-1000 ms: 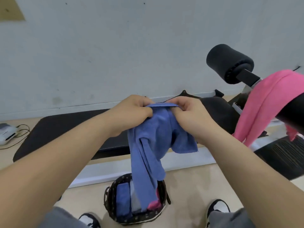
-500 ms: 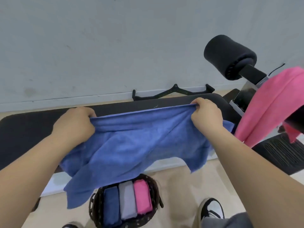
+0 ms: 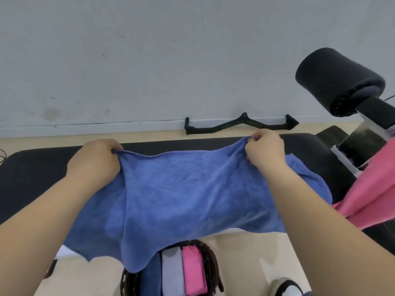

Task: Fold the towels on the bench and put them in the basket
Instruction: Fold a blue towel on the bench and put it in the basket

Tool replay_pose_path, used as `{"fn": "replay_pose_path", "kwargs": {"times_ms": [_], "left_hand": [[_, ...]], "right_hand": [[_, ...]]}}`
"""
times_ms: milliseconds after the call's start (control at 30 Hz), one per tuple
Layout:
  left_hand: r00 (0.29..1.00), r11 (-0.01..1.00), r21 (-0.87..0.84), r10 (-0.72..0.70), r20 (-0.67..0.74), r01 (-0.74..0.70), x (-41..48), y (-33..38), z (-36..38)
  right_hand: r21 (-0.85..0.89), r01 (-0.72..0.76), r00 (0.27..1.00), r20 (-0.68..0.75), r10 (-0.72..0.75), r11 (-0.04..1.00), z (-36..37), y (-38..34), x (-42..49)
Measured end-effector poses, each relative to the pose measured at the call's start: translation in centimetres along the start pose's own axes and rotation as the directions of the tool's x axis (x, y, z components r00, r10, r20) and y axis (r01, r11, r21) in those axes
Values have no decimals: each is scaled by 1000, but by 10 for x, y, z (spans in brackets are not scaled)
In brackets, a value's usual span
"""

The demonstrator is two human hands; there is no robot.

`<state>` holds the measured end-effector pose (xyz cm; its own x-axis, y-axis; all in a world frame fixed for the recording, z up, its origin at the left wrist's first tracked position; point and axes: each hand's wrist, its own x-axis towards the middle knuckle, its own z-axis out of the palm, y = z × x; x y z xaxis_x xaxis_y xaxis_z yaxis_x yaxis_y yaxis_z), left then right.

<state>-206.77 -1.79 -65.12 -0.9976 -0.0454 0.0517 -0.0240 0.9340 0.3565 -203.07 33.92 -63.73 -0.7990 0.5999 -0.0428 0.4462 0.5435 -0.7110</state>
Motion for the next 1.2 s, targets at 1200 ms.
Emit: {"fn": "replay_pose_path", "kwargs": {"times_ms": [1200], "left_hand": [[969,969,-85,-237,-69,231,37,-60,-18]], "right_hand": [[-340,730,663,561,-495,593,120,-66,-98]]}}
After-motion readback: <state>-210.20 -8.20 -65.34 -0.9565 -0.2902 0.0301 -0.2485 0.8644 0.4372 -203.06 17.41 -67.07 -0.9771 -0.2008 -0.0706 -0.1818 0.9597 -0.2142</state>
